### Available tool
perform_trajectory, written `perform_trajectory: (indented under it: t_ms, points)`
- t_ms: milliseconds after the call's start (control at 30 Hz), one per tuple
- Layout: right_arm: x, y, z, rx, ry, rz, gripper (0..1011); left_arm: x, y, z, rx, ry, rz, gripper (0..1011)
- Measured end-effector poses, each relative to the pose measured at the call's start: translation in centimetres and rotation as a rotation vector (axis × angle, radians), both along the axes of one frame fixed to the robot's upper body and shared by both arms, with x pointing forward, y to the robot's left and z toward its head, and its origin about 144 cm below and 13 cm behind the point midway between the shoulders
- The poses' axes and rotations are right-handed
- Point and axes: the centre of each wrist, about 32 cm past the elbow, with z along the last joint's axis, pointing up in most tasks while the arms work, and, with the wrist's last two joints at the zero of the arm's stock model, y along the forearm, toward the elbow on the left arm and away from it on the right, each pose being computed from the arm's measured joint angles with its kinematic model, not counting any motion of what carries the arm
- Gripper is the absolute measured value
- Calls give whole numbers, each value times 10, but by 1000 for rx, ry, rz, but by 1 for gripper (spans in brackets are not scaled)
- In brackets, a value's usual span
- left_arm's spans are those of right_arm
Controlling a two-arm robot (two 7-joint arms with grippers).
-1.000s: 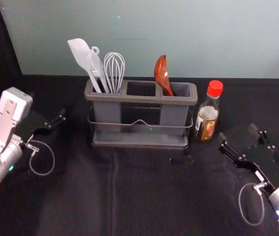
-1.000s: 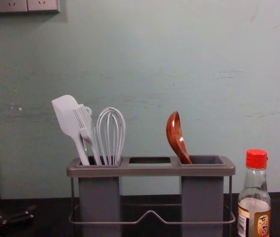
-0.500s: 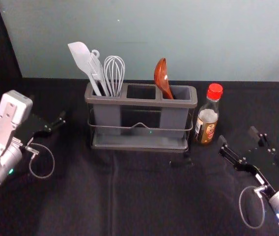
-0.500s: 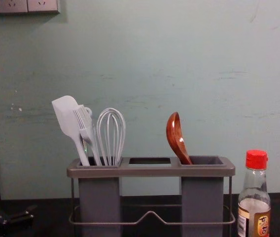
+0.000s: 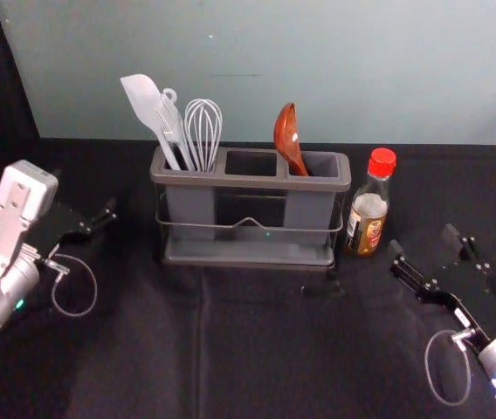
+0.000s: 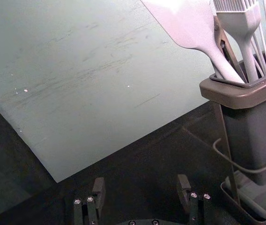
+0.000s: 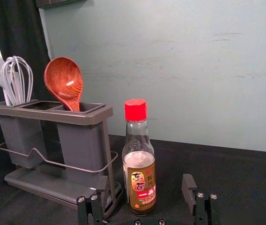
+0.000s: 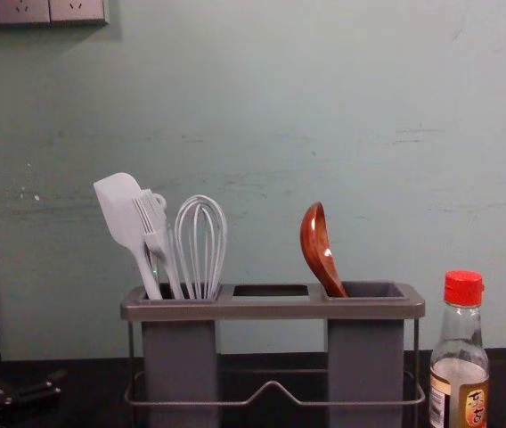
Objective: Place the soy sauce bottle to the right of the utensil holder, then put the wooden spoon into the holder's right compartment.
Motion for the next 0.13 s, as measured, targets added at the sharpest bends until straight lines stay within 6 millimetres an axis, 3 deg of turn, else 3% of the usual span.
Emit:
perform_trajectory:
  t_ms: [133]
  points:
    - [0,0,0,0,0,0,1004,0,0,0,0,0,0,1005]
